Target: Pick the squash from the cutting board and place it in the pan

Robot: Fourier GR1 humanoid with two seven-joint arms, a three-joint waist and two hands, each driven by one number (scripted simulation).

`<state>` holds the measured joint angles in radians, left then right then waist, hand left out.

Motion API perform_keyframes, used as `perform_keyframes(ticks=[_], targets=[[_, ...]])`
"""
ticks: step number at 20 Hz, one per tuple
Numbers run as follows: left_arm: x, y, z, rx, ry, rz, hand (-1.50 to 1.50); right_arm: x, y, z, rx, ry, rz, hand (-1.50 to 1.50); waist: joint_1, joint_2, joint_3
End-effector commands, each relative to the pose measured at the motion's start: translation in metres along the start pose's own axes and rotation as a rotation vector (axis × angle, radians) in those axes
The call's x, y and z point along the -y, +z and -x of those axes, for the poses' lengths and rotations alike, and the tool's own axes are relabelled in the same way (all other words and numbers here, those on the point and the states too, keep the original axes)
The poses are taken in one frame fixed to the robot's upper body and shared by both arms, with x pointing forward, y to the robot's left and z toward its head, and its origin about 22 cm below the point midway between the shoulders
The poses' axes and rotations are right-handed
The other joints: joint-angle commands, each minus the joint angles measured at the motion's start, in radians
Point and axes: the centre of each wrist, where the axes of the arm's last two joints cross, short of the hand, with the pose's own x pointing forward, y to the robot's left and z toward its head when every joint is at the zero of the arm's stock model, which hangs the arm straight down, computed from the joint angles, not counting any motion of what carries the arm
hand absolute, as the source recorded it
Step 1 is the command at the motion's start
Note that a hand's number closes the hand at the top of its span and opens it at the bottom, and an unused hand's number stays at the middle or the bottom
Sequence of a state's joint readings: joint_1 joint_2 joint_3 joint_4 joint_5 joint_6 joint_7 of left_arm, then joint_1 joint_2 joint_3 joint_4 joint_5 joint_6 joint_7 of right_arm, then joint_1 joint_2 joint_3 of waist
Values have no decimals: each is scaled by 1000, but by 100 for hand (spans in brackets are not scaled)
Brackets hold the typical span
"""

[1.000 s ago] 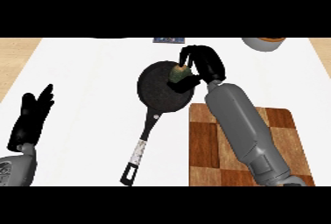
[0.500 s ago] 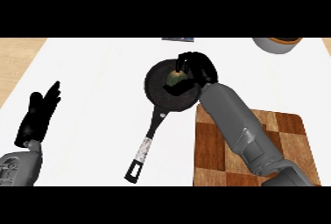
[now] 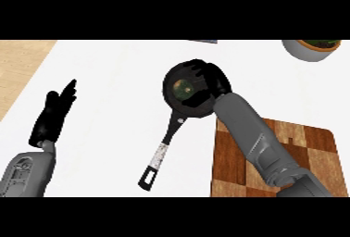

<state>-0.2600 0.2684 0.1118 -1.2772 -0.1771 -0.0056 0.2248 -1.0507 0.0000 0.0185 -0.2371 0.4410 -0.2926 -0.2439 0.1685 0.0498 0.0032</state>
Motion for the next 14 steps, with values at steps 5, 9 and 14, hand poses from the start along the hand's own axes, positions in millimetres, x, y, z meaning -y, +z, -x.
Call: perform_keyframes(ticks=[5,9,14], targets=[[13,-4,-6,13,-2,31,0,2,0,3,56,-163,90,-150,24,3,2],[10,-7,-12,5,-2,19,0,5,-1,1,101,-231,204,-150,18,-2,2],[2,-8,-13,-9,1,-2,0,10,-7,-8,70,-313,277,-150,-25,-11,0]])
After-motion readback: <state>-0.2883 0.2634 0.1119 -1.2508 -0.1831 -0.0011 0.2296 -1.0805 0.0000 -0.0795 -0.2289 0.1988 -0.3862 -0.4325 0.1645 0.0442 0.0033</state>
